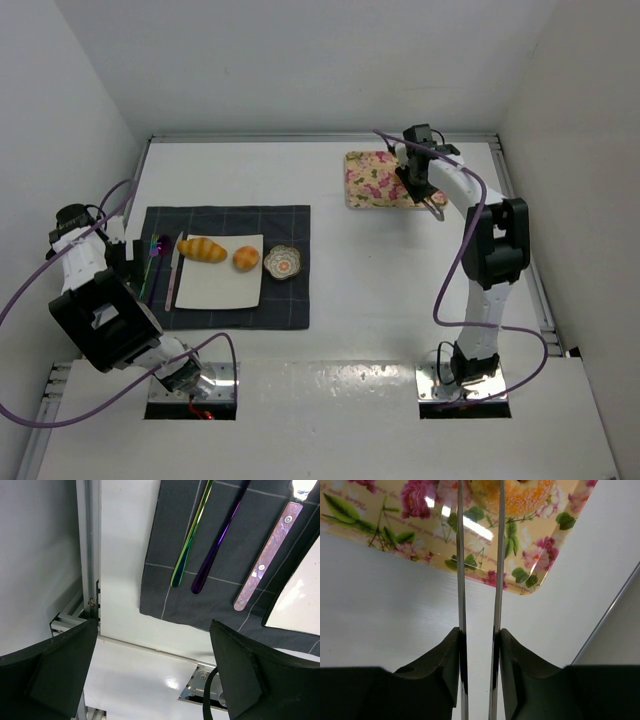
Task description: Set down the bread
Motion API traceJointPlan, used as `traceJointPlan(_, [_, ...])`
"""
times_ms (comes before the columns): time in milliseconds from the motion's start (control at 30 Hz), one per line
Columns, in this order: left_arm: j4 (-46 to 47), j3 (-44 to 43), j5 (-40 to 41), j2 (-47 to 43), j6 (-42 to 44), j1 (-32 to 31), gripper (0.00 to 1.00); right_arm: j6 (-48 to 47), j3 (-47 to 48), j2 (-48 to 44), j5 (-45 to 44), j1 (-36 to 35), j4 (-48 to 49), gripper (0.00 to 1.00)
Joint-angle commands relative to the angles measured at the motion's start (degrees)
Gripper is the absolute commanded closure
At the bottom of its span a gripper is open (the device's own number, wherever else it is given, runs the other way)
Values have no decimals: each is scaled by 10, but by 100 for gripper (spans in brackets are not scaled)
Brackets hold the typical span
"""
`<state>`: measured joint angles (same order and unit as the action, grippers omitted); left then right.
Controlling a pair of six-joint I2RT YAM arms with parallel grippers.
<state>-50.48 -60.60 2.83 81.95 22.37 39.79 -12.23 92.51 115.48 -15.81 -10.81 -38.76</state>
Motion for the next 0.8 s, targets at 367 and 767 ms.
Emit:
traceJointPlan(367, [0, -16, -3, -3, -5, 6, 0, 36, 41, -69, 54, 2, 11, 97])
traceJointPlan(767, [0, -16, -13, -8, -5, 6, 0, 44, -46, -198, 66, -93, 31, 97])
